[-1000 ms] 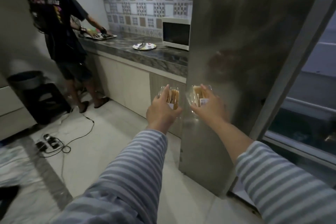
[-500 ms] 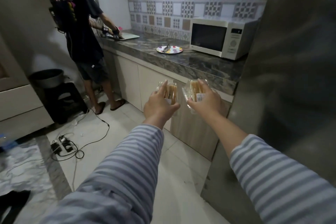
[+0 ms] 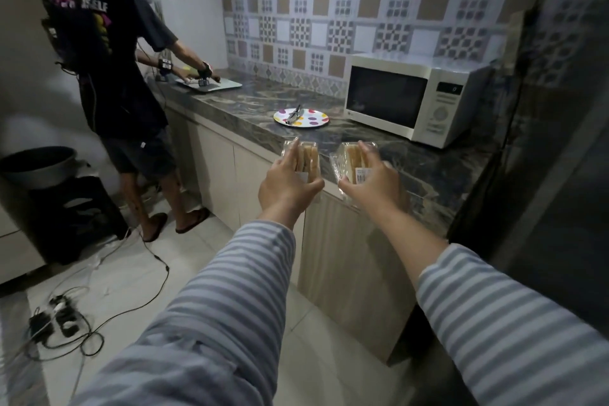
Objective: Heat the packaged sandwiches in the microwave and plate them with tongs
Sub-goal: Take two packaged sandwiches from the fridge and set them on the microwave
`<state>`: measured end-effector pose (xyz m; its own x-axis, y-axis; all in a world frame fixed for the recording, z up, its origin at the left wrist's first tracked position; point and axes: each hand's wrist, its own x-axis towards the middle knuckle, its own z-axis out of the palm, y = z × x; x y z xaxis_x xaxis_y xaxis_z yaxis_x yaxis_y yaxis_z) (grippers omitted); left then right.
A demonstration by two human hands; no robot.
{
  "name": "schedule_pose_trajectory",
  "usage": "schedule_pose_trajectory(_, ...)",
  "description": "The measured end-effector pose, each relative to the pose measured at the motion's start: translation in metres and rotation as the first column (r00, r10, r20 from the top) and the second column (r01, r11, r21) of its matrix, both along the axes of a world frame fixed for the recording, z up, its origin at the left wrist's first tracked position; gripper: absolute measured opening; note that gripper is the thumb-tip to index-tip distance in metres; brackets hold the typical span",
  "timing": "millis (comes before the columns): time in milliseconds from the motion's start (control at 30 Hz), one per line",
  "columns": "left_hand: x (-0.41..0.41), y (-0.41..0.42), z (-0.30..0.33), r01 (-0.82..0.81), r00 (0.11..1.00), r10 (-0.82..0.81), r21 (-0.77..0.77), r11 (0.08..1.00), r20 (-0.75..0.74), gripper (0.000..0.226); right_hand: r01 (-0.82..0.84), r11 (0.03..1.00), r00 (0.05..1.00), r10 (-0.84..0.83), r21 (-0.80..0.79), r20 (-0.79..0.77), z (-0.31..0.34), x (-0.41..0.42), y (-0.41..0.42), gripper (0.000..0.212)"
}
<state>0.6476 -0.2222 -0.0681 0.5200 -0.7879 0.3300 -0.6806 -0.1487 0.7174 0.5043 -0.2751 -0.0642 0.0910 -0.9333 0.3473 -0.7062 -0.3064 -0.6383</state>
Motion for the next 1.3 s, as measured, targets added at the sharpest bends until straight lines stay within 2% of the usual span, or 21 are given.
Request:
schedule_pose_trajectory(367,0.08,-0.219,0.022,0.196,0.98,-0.196,0.009,0.981,0.039,0.086,0.165,0.985,0.986,-0.164,-0.051,0.012,0.015,0.065,-0.182,0.072)
schedule_pose_trajectory(567,0.108,-0.348,0.046,0.287,0.957,-0.285,-0.044,0.957,0.053,0.083,0.275,0.959,0.961,-0.273,-0.064,0.036,0.032,0.084,-0.283,0.072)
schedule_pose_trajectory(800,0.088,-0.479,0.074,0.388,0.921,-0.384,-0.098,0.916,0.057,0.081,0.436,0.887,0.895,-0.444,-0.153,-0.026,0.066,0.06,-0.4,0.07)
schedule_pose_trajectory(1067,0.039,-0.618,0.143,0.484,0.873,-0.486,-0.219,0.847,0.051,0.084,0.474,0.831,0.872,-0.488,-0.29,0.028,0.131,0.013,-0.525,0.069)
schedule_pose_trajectory(1300,-0.001,-0.715,0.17,0.592,0.797,-0.603,-0.234,0.771,0.03,0.086,0.548,0.794,0.83,-0.554,-0.263,0.056,0.165,-0.019,-0.619,0.075)
